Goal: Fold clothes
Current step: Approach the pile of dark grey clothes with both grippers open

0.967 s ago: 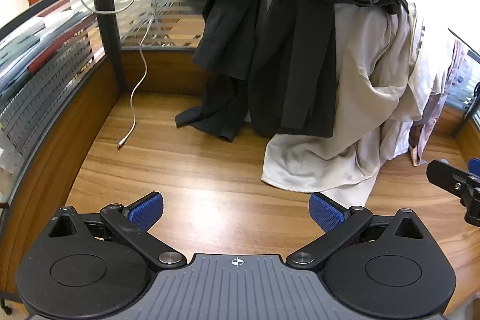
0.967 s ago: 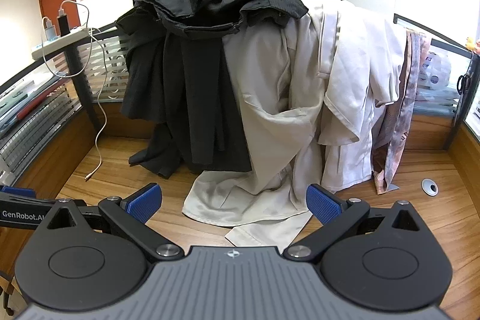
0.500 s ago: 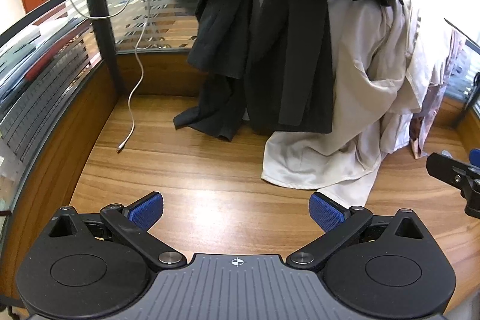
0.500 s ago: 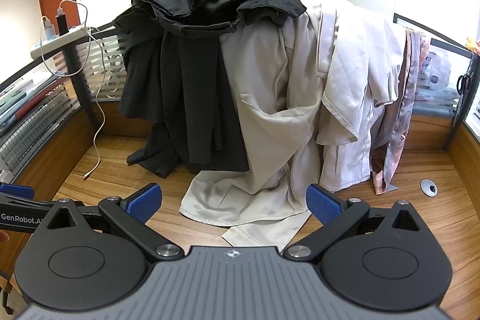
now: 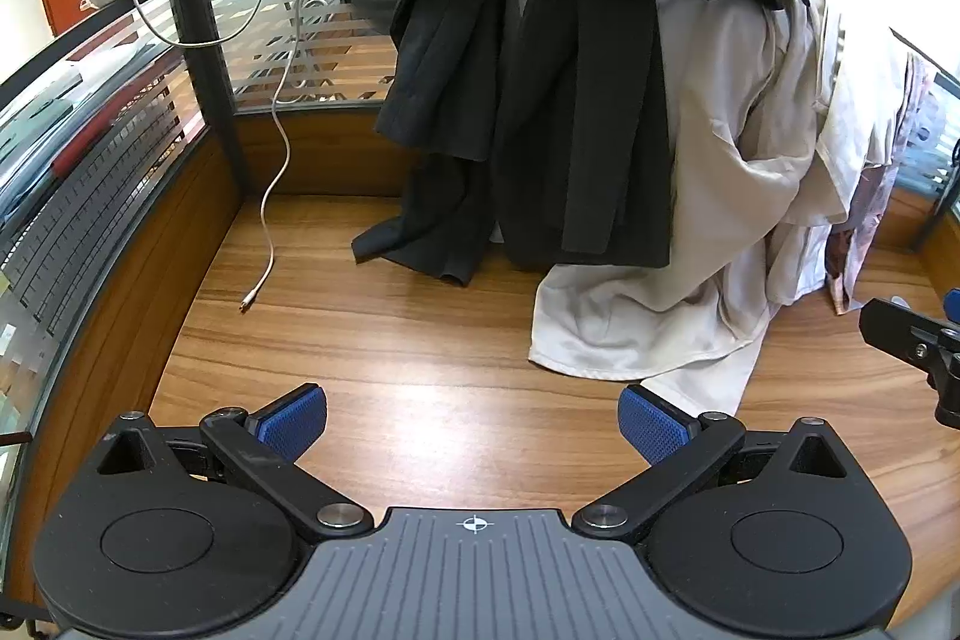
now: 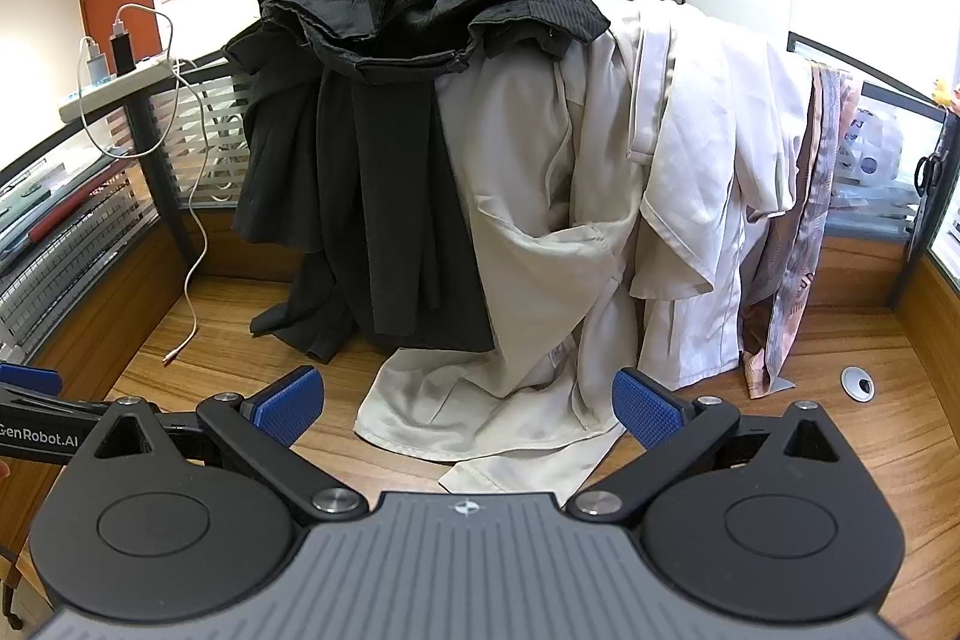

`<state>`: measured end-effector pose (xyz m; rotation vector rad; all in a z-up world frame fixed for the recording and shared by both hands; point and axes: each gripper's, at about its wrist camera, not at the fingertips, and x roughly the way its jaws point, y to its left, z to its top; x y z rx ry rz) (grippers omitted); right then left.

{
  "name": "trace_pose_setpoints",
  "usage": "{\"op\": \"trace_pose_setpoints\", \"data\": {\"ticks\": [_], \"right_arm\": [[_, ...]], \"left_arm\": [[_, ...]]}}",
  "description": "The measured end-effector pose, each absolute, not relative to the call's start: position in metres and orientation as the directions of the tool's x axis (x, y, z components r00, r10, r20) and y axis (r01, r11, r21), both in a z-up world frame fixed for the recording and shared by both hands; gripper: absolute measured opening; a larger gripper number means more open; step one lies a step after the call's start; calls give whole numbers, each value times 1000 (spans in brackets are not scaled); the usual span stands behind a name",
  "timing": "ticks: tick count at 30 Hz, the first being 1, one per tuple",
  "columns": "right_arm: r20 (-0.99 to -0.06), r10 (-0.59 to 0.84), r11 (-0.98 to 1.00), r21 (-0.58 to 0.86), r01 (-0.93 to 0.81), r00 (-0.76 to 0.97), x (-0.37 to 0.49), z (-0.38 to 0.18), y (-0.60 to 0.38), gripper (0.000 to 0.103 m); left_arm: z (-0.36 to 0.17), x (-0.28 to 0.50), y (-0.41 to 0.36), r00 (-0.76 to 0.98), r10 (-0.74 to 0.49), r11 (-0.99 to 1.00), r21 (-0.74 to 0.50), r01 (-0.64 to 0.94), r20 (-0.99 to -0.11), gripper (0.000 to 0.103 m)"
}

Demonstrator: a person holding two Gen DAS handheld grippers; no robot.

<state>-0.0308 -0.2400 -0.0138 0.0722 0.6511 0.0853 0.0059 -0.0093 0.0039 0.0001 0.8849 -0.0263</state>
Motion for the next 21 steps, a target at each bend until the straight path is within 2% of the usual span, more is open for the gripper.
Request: {"op": "trace_pose_setpoints", "data": {"ticks": [21], "right_arm": [[-609,96,994,93,-50,787,-31,-16,-240,103]], "left_arm": [[-1,10,-7,604,-32,999,-30,13,-796,103]]}}
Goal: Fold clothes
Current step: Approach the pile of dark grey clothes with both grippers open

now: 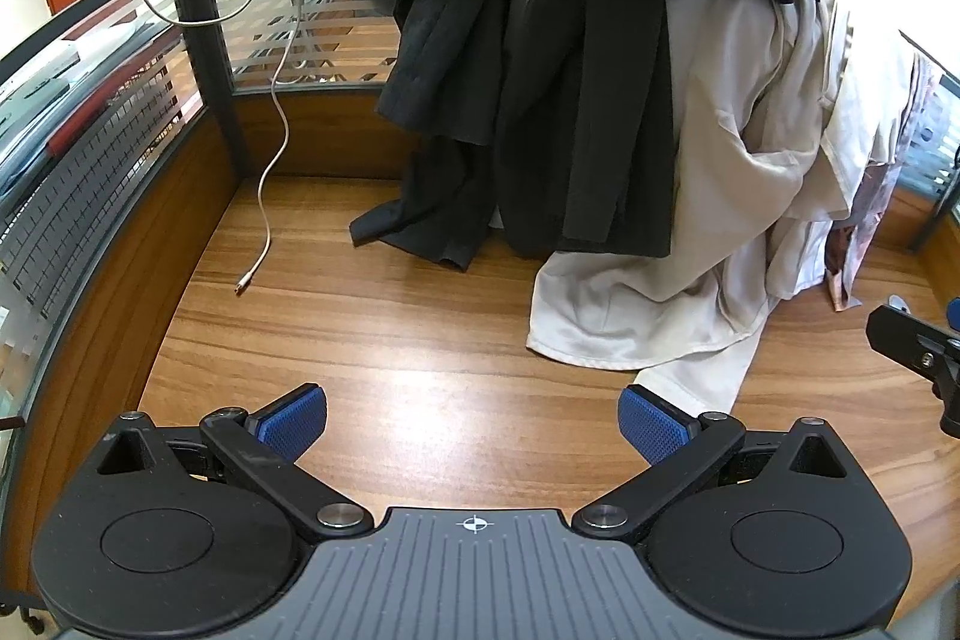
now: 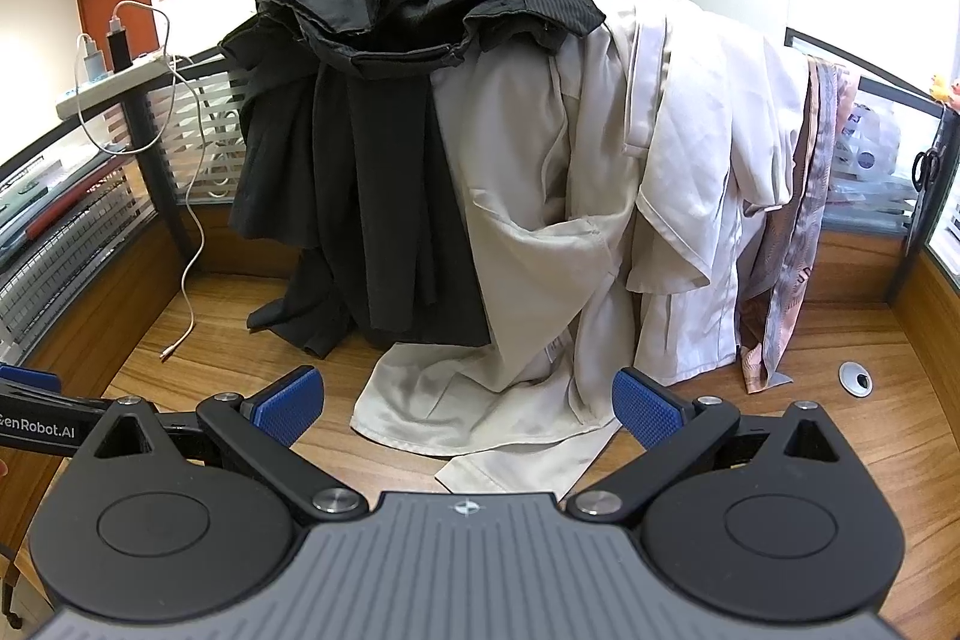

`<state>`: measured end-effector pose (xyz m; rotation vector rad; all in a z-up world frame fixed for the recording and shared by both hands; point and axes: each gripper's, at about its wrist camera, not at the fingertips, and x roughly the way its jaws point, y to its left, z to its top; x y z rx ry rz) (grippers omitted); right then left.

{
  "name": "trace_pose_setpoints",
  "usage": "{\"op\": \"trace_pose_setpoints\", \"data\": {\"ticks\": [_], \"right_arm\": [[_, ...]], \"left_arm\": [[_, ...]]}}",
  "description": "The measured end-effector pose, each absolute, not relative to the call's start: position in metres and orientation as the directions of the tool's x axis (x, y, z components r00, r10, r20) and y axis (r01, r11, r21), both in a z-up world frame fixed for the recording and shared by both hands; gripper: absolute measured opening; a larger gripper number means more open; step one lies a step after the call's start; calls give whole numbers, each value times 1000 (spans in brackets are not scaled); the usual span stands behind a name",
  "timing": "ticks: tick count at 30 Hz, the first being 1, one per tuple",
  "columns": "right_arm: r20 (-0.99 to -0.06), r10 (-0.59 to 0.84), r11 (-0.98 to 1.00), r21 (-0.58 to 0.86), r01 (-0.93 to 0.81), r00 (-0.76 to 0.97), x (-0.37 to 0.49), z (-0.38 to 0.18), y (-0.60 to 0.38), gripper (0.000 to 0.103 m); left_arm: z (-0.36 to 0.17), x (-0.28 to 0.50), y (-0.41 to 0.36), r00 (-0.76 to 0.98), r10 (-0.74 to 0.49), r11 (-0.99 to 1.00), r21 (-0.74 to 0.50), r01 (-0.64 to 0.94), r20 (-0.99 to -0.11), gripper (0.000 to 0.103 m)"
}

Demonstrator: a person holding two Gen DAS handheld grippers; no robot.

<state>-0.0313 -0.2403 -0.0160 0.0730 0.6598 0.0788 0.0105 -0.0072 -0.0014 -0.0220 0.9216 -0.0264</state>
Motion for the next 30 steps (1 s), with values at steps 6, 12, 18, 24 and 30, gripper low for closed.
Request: {"op": "trace_pose_setpoints", "data": {"ticks": [6,12,18,24,30], "right_arm": [[-611,92,995,91,-46,786,-31,-17,-242,103],[-611,91,995,89,-46,786,-28,-16,-242,103],[-612,92,995,85,-50,786,-23,-16,-242,103],[-613,95,995,81,-58,785,-14,-17,-239,103],[-608,99,995,74,-68,787,0,-15,-235,103]], "left_arm": [[0,13,-7,606,-30,1000,-22,20,-795,103],[1,18,-9,609,-30,999,-16,28,-793,103],[1,21,-11,613,-17,999,10,40,-790,103],[-1,29,-12,607,-17,999,14,46,-795,103],[-5,43,-12,603,-23,998,21,65,-797,103]]}}
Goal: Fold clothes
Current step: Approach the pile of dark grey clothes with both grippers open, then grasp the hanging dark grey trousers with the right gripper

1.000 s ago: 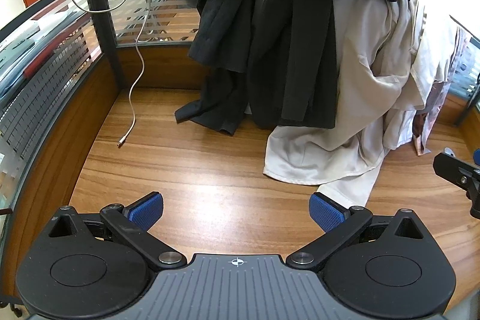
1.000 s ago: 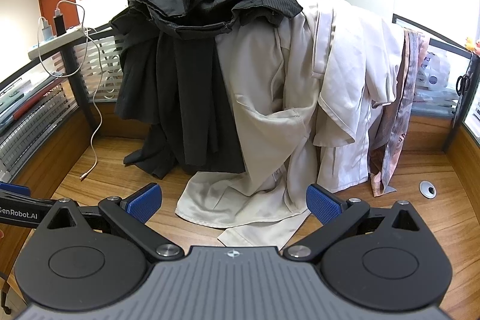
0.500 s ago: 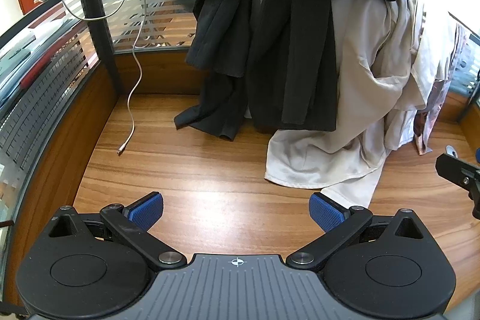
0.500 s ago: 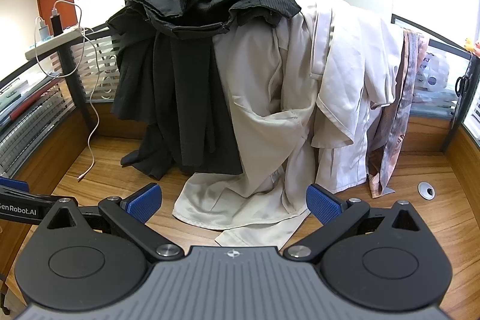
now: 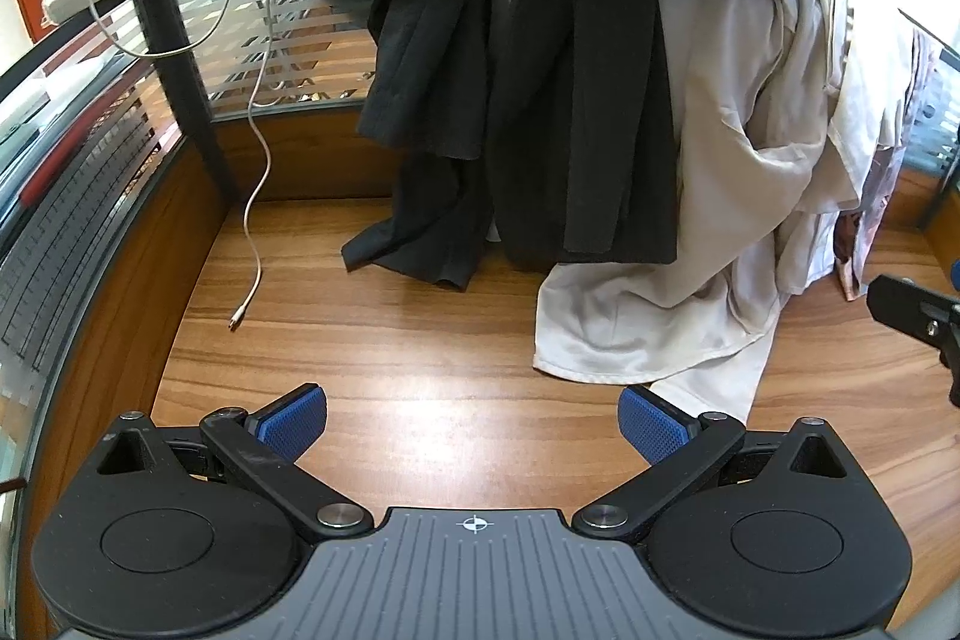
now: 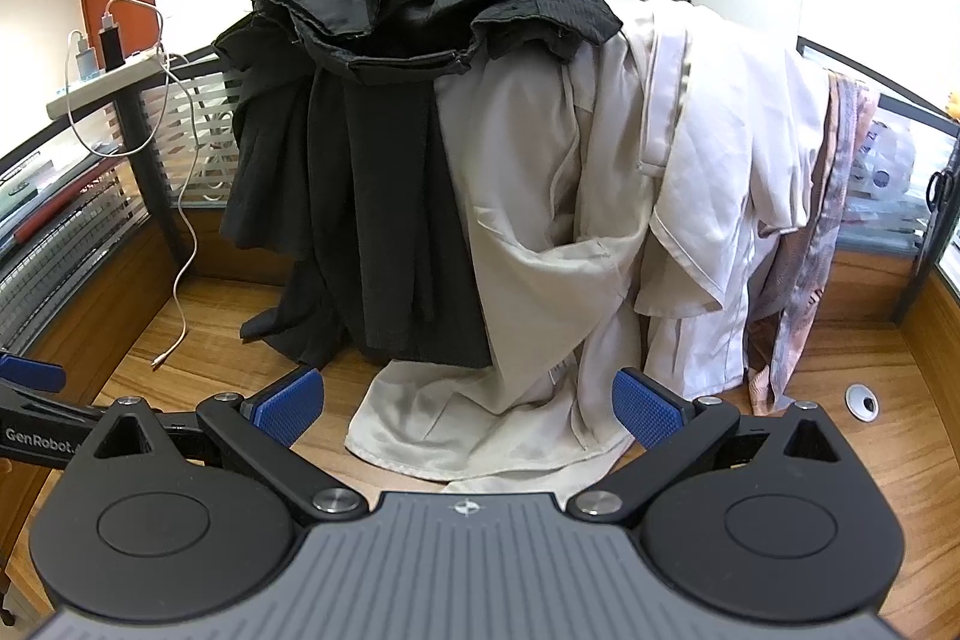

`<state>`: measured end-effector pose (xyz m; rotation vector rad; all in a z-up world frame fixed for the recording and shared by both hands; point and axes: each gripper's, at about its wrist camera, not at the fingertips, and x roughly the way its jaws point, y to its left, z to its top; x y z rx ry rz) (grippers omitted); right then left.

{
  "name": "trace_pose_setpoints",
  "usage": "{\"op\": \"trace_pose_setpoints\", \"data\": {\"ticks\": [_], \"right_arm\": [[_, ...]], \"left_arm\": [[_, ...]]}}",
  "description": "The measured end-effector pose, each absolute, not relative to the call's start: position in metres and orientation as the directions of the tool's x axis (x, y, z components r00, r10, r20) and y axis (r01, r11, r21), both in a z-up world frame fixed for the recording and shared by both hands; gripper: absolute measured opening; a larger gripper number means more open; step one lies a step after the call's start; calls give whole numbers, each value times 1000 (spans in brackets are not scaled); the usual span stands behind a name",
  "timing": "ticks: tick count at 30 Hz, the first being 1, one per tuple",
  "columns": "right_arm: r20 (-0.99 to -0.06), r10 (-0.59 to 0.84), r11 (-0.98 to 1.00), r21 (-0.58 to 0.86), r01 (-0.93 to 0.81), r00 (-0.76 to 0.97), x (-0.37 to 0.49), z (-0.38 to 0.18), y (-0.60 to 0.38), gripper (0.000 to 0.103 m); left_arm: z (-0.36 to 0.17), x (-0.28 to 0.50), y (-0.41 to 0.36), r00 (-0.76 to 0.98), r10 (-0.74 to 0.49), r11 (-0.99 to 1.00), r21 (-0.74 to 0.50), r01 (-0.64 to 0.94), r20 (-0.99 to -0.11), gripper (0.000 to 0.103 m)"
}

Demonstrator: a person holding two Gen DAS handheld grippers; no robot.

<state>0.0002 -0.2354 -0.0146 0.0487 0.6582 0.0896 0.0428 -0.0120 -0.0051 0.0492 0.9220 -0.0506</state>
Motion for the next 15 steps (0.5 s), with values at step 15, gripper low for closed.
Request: {"op": "trace_pose_setpoints", "data": {"ticks": [15], "right_arm": [[-573,171,983,50,-174,802,99,-17,-198,103]], "left_arm": [[-39,118,10,602,-51,997,-7,75,-797,103]]}}
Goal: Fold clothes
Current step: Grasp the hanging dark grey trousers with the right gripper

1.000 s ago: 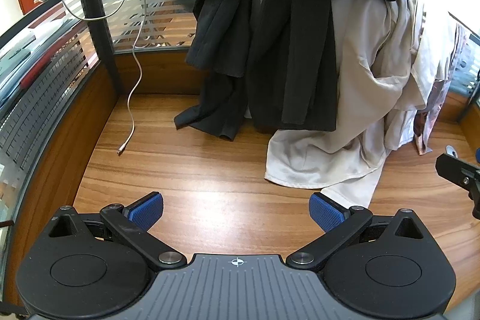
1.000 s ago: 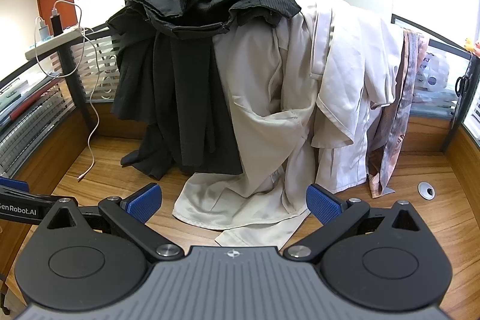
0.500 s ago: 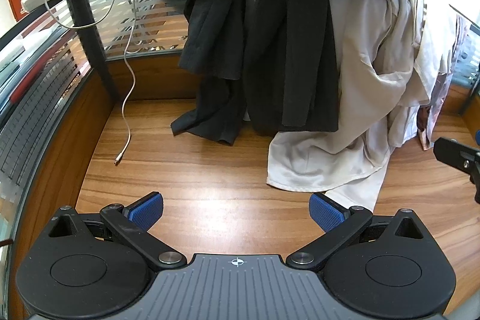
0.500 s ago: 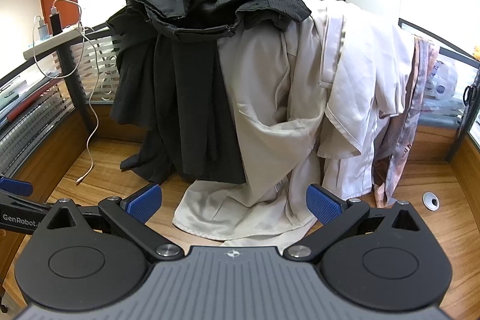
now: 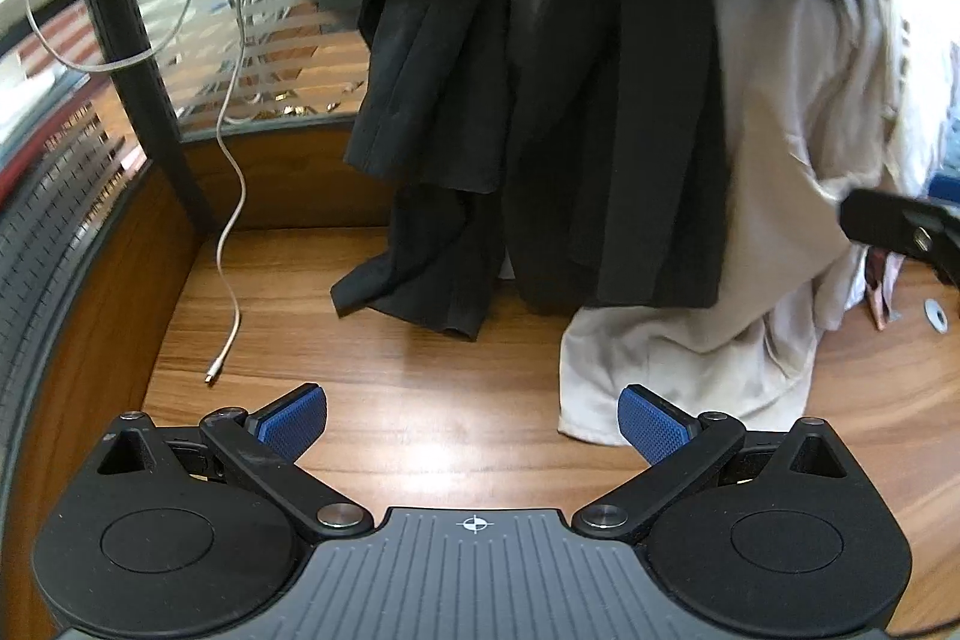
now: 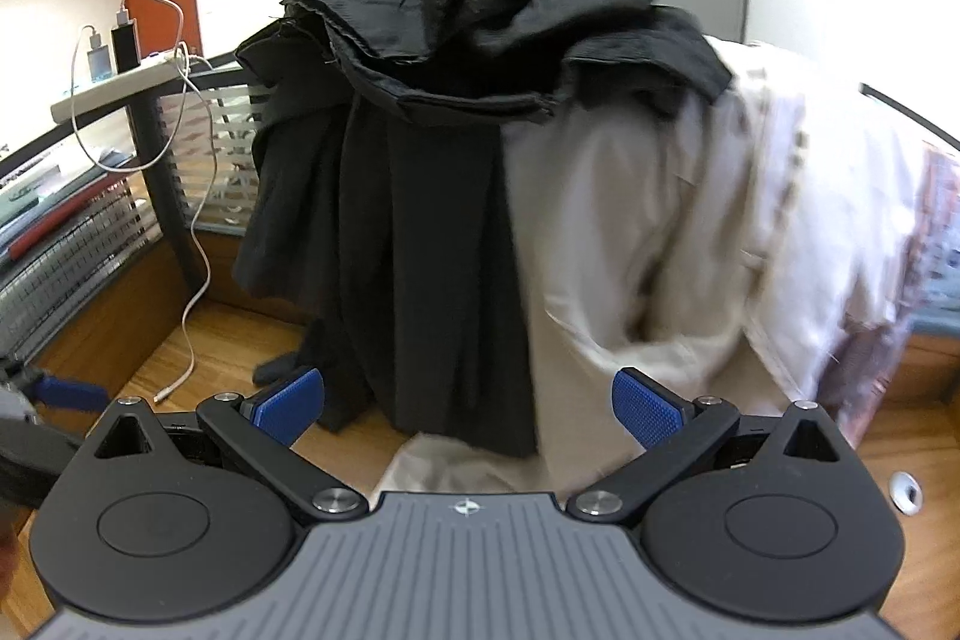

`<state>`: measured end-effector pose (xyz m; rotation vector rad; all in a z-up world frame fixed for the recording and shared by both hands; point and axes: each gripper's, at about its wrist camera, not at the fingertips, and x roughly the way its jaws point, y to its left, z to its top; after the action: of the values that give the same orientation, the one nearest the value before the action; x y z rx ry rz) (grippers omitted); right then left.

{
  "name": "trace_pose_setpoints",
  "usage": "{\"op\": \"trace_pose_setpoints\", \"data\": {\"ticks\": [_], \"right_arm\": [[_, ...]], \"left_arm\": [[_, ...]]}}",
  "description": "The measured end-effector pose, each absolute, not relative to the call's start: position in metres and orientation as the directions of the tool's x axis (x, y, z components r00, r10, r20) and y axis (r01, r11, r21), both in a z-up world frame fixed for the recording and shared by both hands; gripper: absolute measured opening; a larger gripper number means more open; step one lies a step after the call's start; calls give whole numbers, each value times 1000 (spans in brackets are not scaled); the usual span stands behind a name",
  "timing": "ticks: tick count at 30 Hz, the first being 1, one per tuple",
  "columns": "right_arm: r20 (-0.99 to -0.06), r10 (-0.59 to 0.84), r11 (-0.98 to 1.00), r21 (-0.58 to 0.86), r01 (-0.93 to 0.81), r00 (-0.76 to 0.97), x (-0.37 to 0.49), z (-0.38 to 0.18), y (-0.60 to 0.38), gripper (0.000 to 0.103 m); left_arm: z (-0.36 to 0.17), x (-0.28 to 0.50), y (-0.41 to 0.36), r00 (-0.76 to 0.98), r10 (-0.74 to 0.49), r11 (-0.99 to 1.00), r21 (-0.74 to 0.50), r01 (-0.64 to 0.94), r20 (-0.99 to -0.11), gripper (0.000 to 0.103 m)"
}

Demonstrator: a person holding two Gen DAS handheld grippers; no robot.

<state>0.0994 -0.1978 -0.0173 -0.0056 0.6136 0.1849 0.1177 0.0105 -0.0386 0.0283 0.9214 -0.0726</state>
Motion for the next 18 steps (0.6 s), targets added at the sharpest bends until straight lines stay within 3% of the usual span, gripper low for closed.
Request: {"op": "trace_pose_setpoints", "data": {"ticks": [9,12,15,16,17,18], "right_arm": [[-570,187,978,35,-203,800,195,-55,-169,101],[-578,196,978,55,-202,792,218,-66,-164,93],[-586,214,974,71,-213,782,239,-72,-159,61],[-587,213,975,71,-213,781,242,-74,-158,42],[-584,217,974,72,-216,782,245,-74,-157,15],[-580,229,971,82,-223,782,245,-73,-157,6]], "left_arm": [[-61,147,32,575,-49,998,-20,56,-817,103],[-64,153,38,575,-48,999,-25,48,-817,103],[-66,159,44,578,-50,999,-35,38,-814,103],[-67,161,45,579,-51,999,-37,35,-814,103],[-67,164,46,580,-51,999,-39,32,-813,103],[-67,165,47,582,-51,999,-40,30,-812,103]]}}
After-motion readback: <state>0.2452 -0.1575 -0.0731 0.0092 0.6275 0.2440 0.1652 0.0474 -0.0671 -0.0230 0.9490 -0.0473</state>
